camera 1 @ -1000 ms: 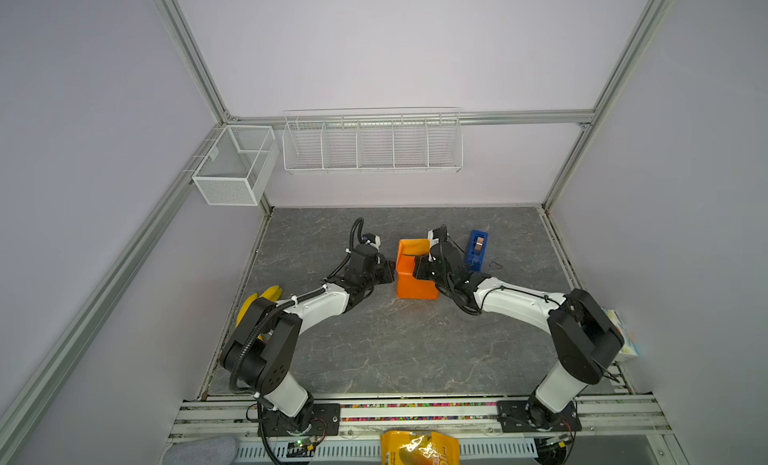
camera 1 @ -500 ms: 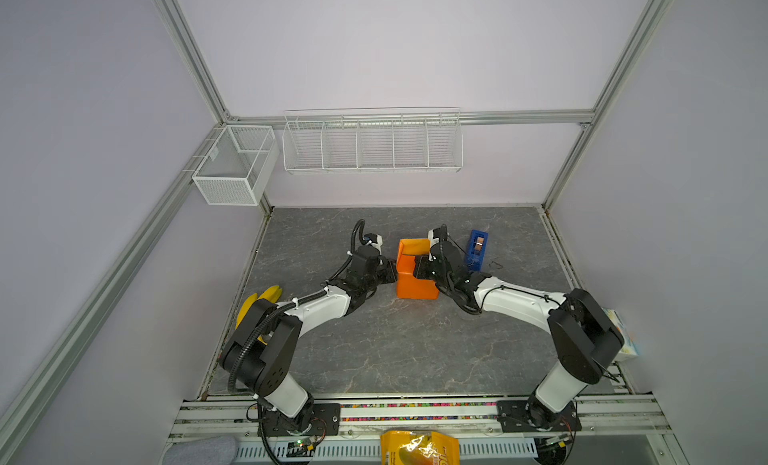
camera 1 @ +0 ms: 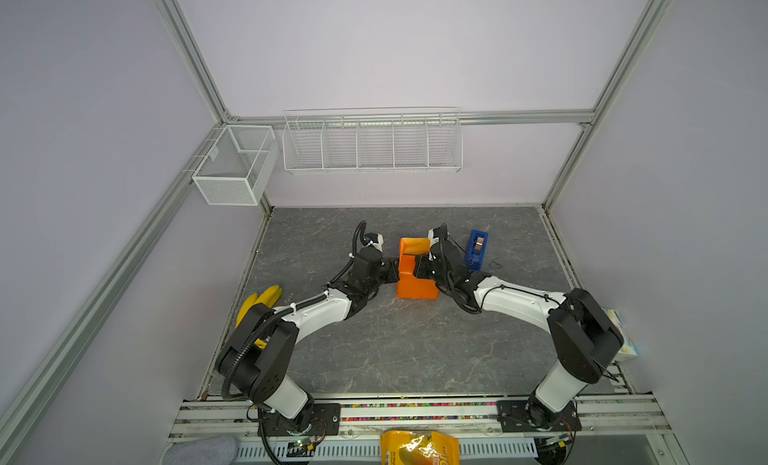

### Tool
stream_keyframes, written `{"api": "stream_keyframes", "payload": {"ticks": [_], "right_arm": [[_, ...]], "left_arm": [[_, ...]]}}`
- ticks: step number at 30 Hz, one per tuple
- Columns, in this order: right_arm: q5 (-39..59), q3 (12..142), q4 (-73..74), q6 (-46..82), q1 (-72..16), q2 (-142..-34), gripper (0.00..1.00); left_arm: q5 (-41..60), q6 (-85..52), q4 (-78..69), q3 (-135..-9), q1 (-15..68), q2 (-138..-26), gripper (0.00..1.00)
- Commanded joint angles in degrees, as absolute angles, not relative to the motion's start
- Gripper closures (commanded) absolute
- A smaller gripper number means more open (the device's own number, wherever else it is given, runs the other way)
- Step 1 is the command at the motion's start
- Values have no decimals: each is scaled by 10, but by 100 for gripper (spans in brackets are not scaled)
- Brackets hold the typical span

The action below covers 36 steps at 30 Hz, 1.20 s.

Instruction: Wrap the gift box in paper

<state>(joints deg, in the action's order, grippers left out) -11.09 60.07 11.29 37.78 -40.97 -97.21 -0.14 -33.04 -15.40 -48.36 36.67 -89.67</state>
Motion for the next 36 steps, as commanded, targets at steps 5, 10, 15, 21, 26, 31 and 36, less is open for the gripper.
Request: {"api": "stream_keyframes", "payload": {"ticks": [5, 10, 15, 21, 26, 31, 36], "right_arm": [[-107, 597, 48, 385, -407, -995, 93], [-107, 596, 47, 385, -407, -994, 93], [-108, 594, 45, 384, -407, -992, 93], [-109, 593, 45, 383, -406, -991, 93], [-109, 593, 44, 383, -406, -989, 93], [-111, 592, 41, 384, -404, -988, 93], [-111, 591, 40, 382, -403, -986, 93]], "left_arm": [[6, -343, -182, -485, 374, -906, 77], [0, -338, -178, -487, 374, -914, 76], [-11, -327, -173, -491, 364, -912, 75], [1, -325, -175, -507, 342, -923, 74], [31, -322, -185, -527, 328, -938, 72], [73, -304, -217, -540, 326, -939, 71], [95, -280, -227, -546, 325, -921, 71]]}}
